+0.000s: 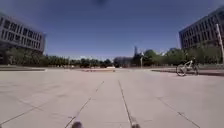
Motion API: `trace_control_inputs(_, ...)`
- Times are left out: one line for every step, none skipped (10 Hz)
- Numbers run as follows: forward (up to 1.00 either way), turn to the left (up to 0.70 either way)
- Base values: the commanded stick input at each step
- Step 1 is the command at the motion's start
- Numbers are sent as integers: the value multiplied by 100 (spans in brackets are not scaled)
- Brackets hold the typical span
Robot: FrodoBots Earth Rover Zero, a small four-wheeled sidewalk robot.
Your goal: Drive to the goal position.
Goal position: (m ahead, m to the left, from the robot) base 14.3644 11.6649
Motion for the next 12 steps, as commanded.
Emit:
trace_control_inputs(85, 1)
trace_control_inputs(85, 1)
trace_control_inputs(85, 1)
trace_control_inputs(85, 1)
trace_control_inputs(85, 1)
trace_control_inputs(85, 1)
trace_control_inputs(85, 1)
trace_control_inputs(85, 1)
trace_control_inputs(85, 1)
trace_control_inputs(85, 1)
trace_control_inputs(85, 1)
trace_control_inputs(85, 1)
